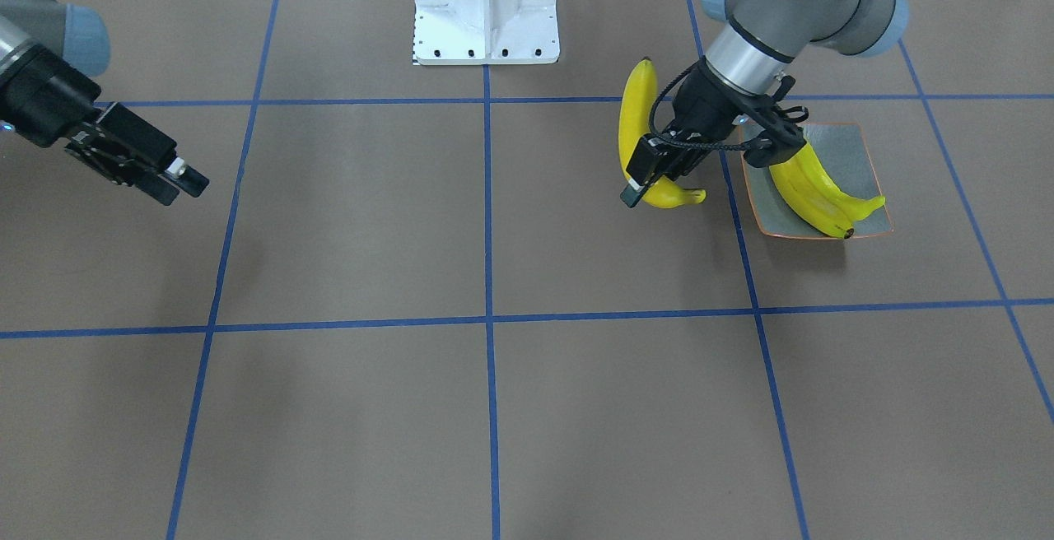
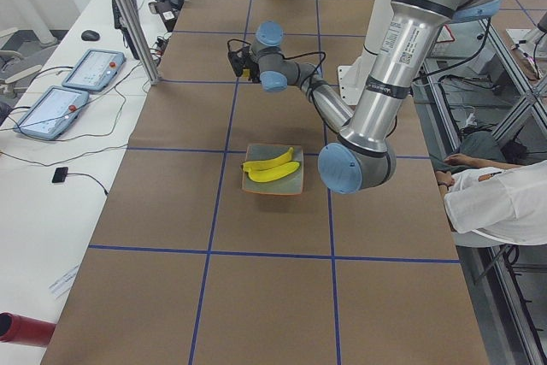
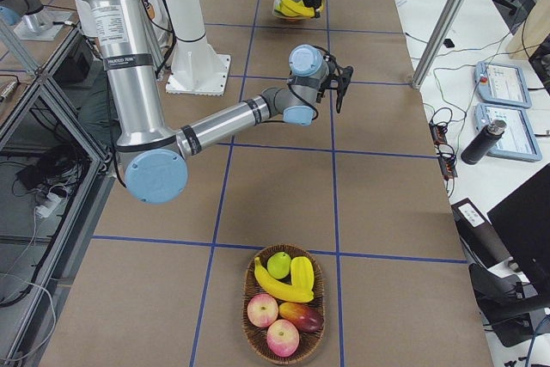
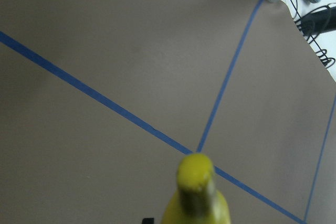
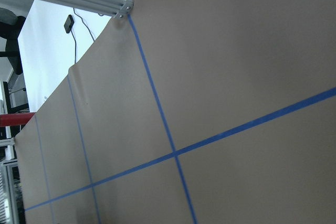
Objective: Transfer all bananas from basket to plate
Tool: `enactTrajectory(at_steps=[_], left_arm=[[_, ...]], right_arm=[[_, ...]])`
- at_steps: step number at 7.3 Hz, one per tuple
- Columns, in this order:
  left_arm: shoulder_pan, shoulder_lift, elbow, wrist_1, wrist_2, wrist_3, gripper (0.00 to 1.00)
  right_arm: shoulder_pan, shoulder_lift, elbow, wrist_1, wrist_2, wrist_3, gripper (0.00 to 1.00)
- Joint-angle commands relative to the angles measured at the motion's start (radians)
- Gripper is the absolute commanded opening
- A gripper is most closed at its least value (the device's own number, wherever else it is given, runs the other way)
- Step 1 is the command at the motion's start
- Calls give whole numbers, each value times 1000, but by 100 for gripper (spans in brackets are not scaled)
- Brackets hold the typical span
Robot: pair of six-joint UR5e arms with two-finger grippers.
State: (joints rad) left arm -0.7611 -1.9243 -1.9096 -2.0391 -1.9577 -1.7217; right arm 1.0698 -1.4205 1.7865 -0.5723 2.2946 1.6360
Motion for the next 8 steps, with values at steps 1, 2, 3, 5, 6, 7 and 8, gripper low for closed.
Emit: enactTrajectory(at_steps=[1,2,3,5,6,7,8], left_arm=[[-3,44,-98,280,8,175,0],[5,48,-97,351,46,213,0],[3,63,-104,412,59,287,0],[-3,166,-131,407,57,417,0],[-3,183,-118,396,56,430,0],[-1,182,-100,380,54,422,0],[-1,182,-76,378,53,419,0]], right_arm=[[33,-67,-6,-1,-30,-117,100],[32,-80,-9,0,-56,-122,100],[30,-78,-30,-1,-70,-145,100],[28,-74,-49,0,-95,-154,100],[28,-75,-50,0,-95,-154,100],[28,-74,-52,0,-95,-154,100],[25,-72,-56,0,-99,-153,100]])
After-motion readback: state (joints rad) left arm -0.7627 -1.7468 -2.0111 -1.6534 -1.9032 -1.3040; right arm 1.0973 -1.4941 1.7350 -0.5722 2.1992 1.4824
